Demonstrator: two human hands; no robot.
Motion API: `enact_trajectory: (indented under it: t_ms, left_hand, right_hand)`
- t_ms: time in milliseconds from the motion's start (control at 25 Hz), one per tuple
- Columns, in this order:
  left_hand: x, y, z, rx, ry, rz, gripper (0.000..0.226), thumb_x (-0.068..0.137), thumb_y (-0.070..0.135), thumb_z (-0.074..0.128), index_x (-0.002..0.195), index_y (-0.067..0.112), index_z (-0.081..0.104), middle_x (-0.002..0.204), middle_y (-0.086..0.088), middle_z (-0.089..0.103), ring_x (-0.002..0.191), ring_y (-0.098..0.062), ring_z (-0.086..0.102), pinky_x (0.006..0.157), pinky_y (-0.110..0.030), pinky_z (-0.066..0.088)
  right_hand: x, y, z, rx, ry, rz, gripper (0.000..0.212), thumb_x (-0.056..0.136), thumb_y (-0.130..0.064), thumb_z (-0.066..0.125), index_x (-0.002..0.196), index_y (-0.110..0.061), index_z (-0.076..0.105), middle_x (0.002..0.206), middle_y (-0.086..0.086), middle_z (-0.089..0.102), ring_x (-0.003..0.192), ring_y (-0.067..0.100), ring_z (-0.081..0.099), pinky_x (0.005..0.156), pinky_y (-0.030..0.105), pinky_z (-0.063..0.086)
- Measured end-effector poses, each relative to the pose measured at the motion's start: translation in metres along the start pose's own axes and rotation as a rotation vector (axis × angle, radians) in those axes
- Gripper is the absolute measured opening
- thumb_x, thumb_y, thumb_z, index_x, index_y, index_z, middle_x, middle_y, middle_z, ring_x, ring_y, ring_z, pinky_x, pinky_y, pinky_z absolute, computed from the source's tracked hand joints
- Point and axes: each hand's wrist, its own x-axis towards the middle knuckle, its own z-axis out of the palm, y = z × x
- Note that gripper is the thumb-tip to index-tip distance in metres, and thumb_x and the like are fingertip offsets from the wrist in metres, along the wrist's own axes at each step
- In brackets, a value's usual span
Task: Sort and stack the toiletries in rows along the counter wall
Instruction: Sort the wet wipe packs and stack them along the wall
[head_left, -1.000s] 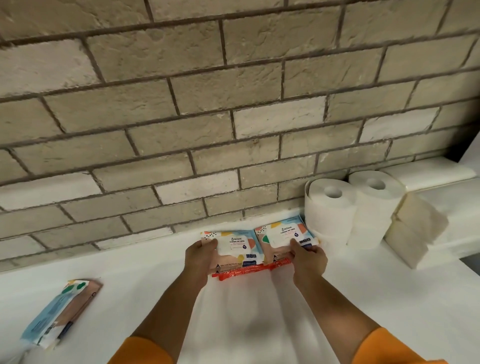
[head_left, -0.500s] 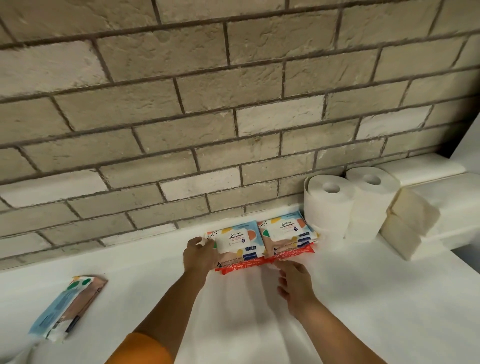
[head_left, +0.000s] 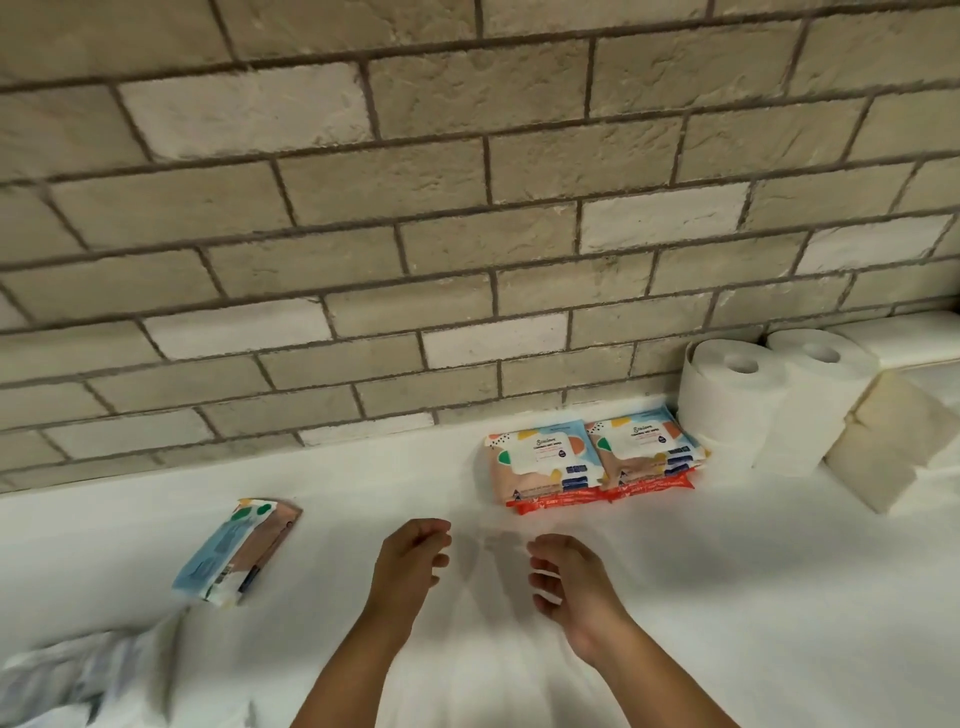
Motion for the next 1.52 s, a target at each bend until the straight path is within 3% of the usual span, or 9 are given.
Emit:
enact_trajectory:
  t_ms: [440, 600, 720, 840, 1000, 1120, 1280, 1440, 1520]
  left_hand:
    - [-0.058, -0.062, -0.213, -0.203, 0.238, -0.032, 0.013, 0.096, 0.004, 0.059, 0.097, 0.006, 0.072, 0.089, -0.018, 0.076, 0.074, -0.029, 0.066, 0.073, -0.039, 0.051]
    - [-0.066, -0.075, -0.27, -0.193, 0.323, -0.018, 0.013, 0.096, 0.003, 0.059, 0.099, 0.006, 0.071, 0.09, -0.017, 0.075, 0.076, -0.028, 0.065, 0.071, -0.037, 0.053]
    - [-0.067, -0.083, -0.307, -0.162, 0.362, 0.007, 0.013, 0.096, 0.004, 0.06, 0.097, 0.008, 0.072, 0.089, -0.014, 0.076, 0.075, -0.027, 0.067, 0.069, -0.037, 0.054]
    - [-0.069, -0.091, -0.338, -0.094, 0.404, 0.058, 0.012, 0.095, 0.007, 0.062, 0.096, 0.013, 0.073, 0.086, -0.01, 0.077, 0.078, -0.028, 0.07, 0.069, -0.037, 0.056]
    - [-0.072, -0.094, -0.363, -0.03, 0.437, 0.11, 0.012, 0.095, 0.012, 0.064, 0.096, 0.019, 0.073, 0.088, 0.0, 0.077, 0.079, -0.023, 0.07, 0.069, -0.032, 0.053]
    - [-0.072, -0.1, -0.375, -0.029, 0.454, 0.114, 0.01, 0.095, 0.015, 0.066, 0.093, 0.021, 0.073, 0.086, 0.002, 0.076, 0.075, -0.018, 0.069, 0.066, -0.03, 0.052]
    - [-0.07, -0.109, -0.383, 0.011, 0.478, 0.132, 0.012, 0.094, 0.011, 0.066, 0.092, 0.022, 0.072, 0.082, 0.008, 0.076, 0.067, -0.004, 0.067, 0.062, -0.026, 0.053]
    - [-0.064, -0.111, -0.385, 0.006, 0.479, 0.141, 0.011, 0.095, 0.012, 0.066, 0.092, 0.021, 0.072, 0.085, 0.009, 0.076, 0.074, -0.007, 0.069, 0.062, -0.015, 0.053]
    - [-0.062, -0.112, -0.382, -0.031, 0.475, 0.141, 0.012, 0.095, 0.013, 0.066, 0.092, 0.022, 0.073, 0.086, 0.007, 0.077, 0.077, -0.012, 0.07, 0.066, -0.022, 0.055]
  right_hand:
    - [-0.044, 0.065, 0.151, -0.271, -0.143, -0.047, 0.002, 0.091, -0.011, 0.066, 0.092, -0.012, 0.065, 0.08, 0.006, 0.062, 0.073, 0.023, 0.054, 0.065, 0.034, 0.041]
    - [-0.043, 0.086, 0.211, -0.481, -0.203, -0.086, 0.005, 0.088, -0.011, 0.066, 0.093, -0.013, 0.066, 0.08, 0.004, 0.062, 0.069, 0.021, 0.055, 0.06, 0.029, 0.04]
    - [-0.031, 0.105, 0.254, -0.754, -0.236, -0.205, 0.013, 0.084, -0.019, 0.065, 0.096, -0.021, 0.067, 0.091, 0.001, 0.067, 0.075, 0.017, 0.062, 0.059, 0.027, 0.047]
    - [-0.014, 0.115, 0.292, -1.169, -0.274, -0.446, 0.028, 0.083, -0.019, 0.063, 0.11, -0.024, 0.063, 0.104, 0.001, 0.065, 0.095, 0.019, 0.062, 0.079, 0.033, 0.056]
    - [0.007, 0.114, 0.333, -1.76, -0.293, -0.844, 0.066, 0.083, -0.017, 0.067, 0.144, -0.027, 0.044, 0.145, 0.003, 0.046, 0.127, 0.029, 0.046, 0.096, 0.043, 0.05]
    - [0.025, 0.113, 0.357, -2.033, -0.306, -0.985, 0.086, 0.084, -0.023, 0.076, 0.155, -0.024, 0.028, 0.157, 0.007, 0.033, 0.144, 0.032, 0.031, 0.107, 0.048, 0.043]
    - [0.051, 0.112, 0.375, -2.219, -0.34, -1.012, 0.104, 0.083, -0.035, 0.08, 0.162, -0.024, 0.013, 0.167, 0.009, 0.017, 0.153, 0.036, 0.018, 0.121, 0.051, 0.026]
    - [0.071, 0.117, 0.384, -2.309, -0.437, -1.037, 0.098, 0.08, -0.041, 0.08, 0.158, -0.032, 0.021, 0.16, 0.006, 0.031, 0.145, 0.034, 0.032, 0.113, 0.058, 0.036]
    - [0.077, 0.116, 0.384, -2.292, -0.481, -1.04, 0.092, 0.082, -0.042, 0.077, 0.158, -0.035, 0.024, 0.159, 0.005, 0.035, 0.143, 0.031, 0.035, 0.112, 0.056, 0.036]
